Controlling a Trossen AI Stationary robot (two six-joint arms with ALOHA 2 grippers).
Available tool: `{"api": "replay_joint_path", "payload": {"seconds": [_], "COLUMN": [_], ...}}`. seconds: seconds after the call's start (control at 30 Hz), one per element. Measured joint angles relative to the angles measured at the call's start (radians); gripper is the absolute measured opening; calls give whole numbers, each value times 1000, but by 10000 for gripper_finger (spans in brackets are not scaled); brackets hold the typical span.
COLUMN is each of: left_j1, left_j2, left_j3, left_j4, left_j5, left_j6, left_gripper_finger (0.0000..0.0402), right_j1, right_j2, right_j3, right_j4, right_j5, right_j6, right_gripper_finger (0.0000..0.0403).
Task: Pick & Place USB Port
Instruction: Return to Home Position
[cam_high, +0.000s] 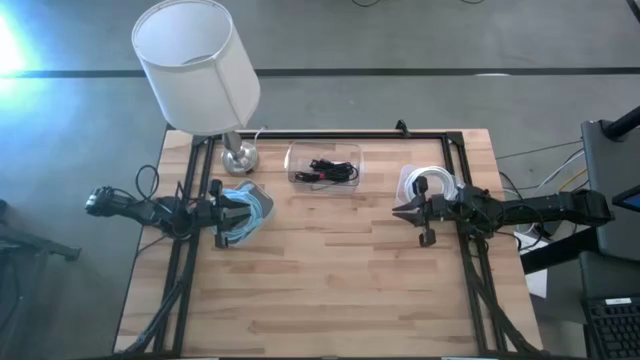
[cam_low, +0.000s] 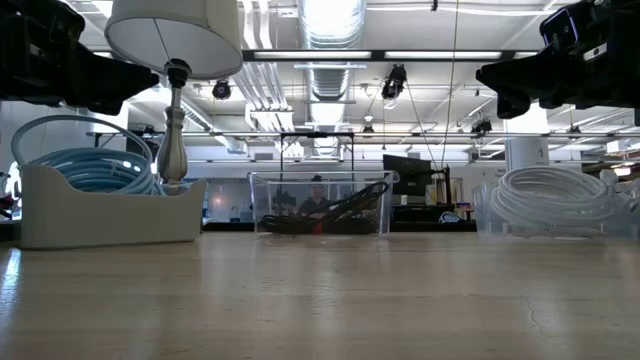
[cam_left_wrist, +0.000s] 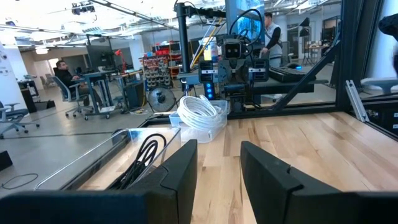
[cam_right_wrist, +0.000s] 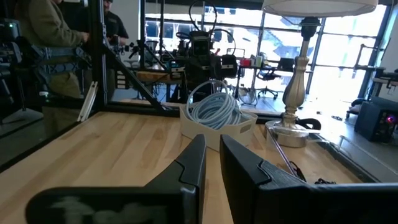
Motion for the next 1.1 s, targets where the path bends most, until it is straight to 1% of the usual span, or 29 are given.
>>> {"api": "replay_joint_path", "payload": {"seconds": [1.1], "left_j1": [0], "left_j2": [0], "left_j3": [0], "left_j4": [0], "left_j5": [0], "left_j6": [0], "left_gripper_finger": [126], "right_j1": [0], "right_j2": [0], "right_j3": [0], "right_j4": [0], "right_j5": [0], "right_j6": [10], "right_gripper_finger": [43]}}
